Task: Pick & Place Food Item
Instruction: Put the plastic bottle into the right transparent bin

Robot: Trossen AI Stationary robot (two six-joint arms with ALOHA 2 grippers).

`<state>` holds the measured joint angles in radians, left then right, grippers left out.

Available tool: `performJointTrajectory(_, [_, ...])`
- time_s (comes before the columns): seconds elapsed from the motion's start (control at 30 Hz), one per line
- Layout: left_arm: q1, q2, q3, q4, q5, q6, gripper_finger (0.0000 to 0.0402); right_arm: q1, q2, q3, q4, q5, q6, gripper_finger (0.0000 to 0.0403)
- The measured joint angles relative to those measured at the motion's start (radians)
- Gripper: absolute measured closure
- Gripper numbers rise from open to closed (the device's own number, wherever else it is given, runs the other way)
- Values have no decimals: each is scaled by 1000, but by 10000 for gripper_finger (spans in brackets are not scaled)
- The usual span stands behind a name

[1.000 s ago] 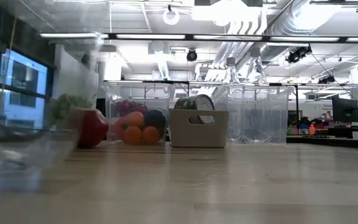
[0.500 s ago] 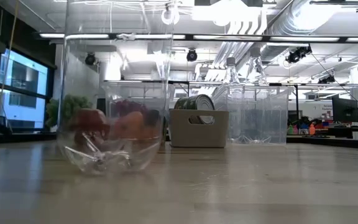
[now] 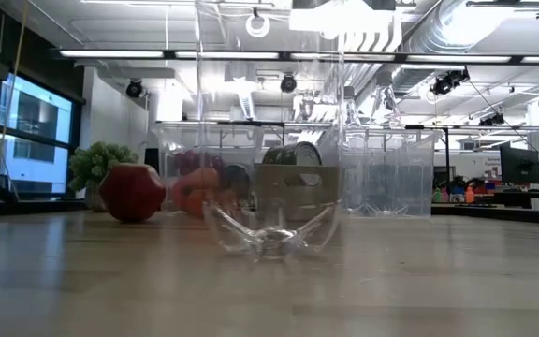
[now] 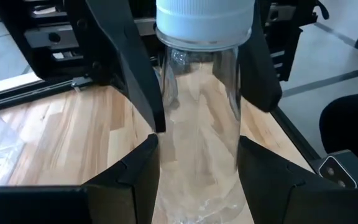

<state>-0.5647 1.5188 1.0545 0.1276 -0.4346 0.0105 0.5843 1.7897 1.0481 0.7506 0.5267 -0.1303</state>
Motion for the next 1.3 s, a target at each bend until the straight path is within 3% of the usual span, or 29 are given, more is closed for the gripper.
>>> performJointTrajectory(0.27, [3, -3, 0, -6, 14, -10, 226, -3, 0, 0, -21, 3, -1, 263])
performJointTrajectory(0.57, [3, -3, 0, -7, 5, -38, 216, -3, 0, 0, -25, -1, 18, 263])
performJointTrajectory(0.97, [3, -4, 0, 5, -4, 42, 53, 35, -2, 2, -68, 23, 87, 263])
performJointTrajectory(1.17, [4, -4, -1, 13, -14, 100, 34, 122, -3, 3, -123, 314, 111, 263])
performJointTrajectory(1.3, [2, -7, -1, 12, -66, 93, 33, 186, -15, 0, -146, 641, 82, 263])
